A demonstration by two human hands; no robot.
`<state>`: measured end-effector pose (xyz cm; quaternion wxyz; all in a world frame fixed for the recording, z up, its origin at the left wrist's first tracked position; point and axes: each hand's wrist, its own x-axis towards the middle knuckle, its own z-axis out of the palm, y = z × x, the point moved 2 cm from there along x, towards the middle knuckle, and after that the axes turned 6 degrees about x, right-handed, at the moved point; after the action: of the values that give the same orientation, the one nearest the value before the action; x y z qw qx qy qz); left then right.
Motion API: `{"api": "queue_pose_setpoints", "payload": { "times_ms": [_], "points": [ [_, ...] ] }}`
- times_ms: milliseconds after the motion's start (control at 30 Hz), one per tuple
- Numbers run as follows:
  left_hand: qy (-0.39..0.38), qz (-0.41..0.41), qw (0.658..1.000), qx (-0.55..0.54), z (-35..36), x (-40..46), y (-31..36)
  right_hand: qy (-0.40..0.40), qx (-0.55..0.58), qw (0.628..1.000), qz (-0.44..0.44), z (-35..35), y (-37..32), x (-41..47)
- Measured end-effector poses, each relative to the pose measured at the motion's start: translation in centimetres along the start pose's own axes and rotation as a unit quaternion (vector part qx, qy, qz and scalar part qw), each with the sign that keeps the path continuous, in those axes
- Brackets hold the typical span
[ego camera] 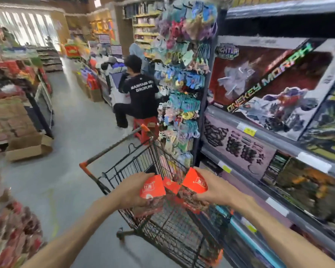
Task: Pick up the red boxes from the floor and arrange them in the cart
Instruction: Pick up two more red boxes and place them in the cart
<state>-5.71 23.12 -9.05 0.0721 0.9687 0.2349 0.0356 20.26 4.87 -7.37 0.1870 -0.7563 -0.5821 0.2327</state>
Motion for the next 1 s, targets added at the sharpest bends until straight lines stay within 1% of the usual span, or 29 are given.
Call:
{"api": "queue_pose_setpoints", "payload": {
  "times_ms": [100, 200, 300, 467, 667, 800, 867, 1000],
  "points": [
    [-0.02, 0.04, 0.999, -0.009, 1.9, 6.1, -1.0, 0.023, -0.008, 0.998, 0.05, -0.6, 3.4, 2.2],
    [-0.043, 0.074, 0.996, 0.004, 4.5, 12.0, -1.6, 0.043, -0.005, 0.995, 0.087, -0.5, 7.2, 4.5],
    [-0.061, 0.104, 0.993, 0.013, 8.2, 17.3, -2.3, 0.043, 0.006, 0.99, 0.137, 0.0, 11.5, 6.8],
    [-0.086, 0.169, 0.981, 0.026, 16.0, 25.2, -2.8, 0.038, -0.013, 0.975, 0.22, 3.4, 17.7, 9.1],
    [-0.164, 0.218, 0.962, 0.009, 26.0, 31.5, -1.1, 0.051, 0.047, 0.949, 0.308, 8.6, 23.3, 9.1],
    [-0.205, 0.254, 0.945, 0.014, 32.5, 34.8, 0.1, 0.048, 0.066, 0.937, 0.34, 13.1, 27.0, 9.2],
    [-0.221, 0.262, 0.939, 0.023, 35.9, 36.2, 0.3, 0.028, 0.057, 0.937, 0.344, 15.3, 28.4, 9.7],
    [-0.234, 0.275, 0.933, 0.004, 42.8, 38.4, -0.1, 0.031, 0.045, 0.937, 0.346, 19.4, 30.9, 10.4]
  ]
}}
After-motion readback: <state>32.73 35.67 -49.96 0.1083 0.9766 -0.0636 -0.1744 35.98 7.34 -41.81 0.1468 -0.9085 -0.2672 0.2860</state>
